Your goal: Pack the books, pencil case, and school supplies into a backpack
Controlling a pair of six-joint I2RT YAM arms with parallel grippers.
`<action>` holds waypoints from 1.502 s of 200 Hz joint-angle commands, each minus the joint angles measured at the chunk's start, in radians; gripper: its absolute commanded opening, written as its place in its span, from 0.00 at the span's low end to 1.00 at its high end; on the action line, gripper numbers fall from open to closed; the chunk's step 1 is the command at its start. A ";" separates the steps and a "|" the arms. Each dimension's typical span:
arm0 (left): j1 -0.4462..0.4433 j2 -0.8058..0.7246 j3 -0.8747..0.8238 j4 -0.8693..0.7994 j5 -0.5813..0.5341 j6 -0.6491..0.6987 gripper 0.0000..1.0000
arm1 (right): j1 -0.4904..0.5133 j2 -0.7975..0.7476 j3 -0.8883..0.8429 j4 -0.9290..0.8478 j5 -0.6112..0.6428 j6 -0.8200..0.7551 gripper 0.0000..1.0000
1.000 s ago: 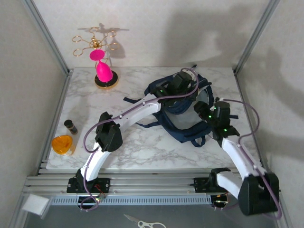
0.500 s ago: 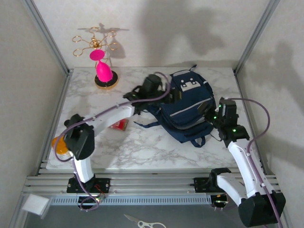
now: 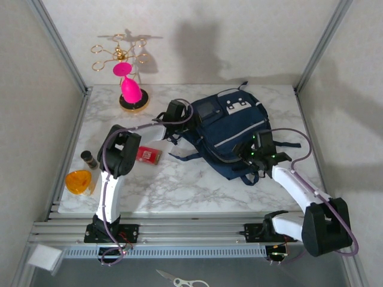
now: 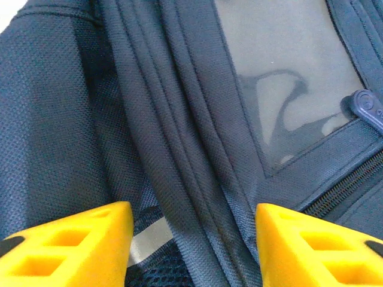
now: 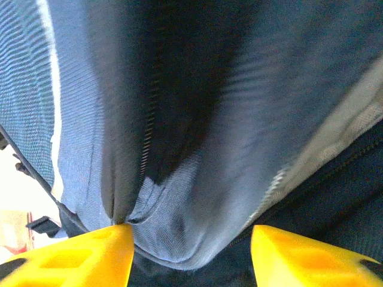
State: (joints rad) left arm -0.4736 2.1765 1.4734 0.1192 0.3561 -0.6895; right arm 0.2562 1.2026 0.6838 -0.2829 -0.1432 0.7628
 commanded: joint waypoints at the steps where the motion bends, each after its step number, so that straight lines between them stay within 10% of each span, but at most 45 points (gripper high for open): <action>1: -0.015 -0.018 -0.022 0.033 0.015 -0.032 0.51 | -0.073 0.060 0.031 0.140 -0.042 -0.075 0.52; 90: -0.122 -0.172 -0.231 0.149 -0.012 -0.132 0.49 | -0.174 0.185 0.324 -0.070 0.051 -0.246 0.60; 144: -0.094 -0.288 -0.269 0.097 -0.079 -0.097 0.51 | 0.046 0.094 0.352 -0.269 0.278 -0.181 0.67; 192: -0.077 -0.391 -0.369 0.112 -0.125 -0.097 0.53 | 0.321 0.370 0.487 -0.205 0.343 -0.039 0.60; 300: -0.076 -0.439 -0.434 0.126 -0.139 -0.077 0.55 | 0.326 0.554 0.451 0.030 0.283 0.071 0.39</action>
State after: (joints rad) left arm -0.5591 1.7542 1.0466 0.2333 0.2222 -0.7822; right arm 0.6029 1.7615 1.1893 -0.3428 0.1761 0.8001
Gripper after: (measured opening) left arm 0.547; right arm 0.413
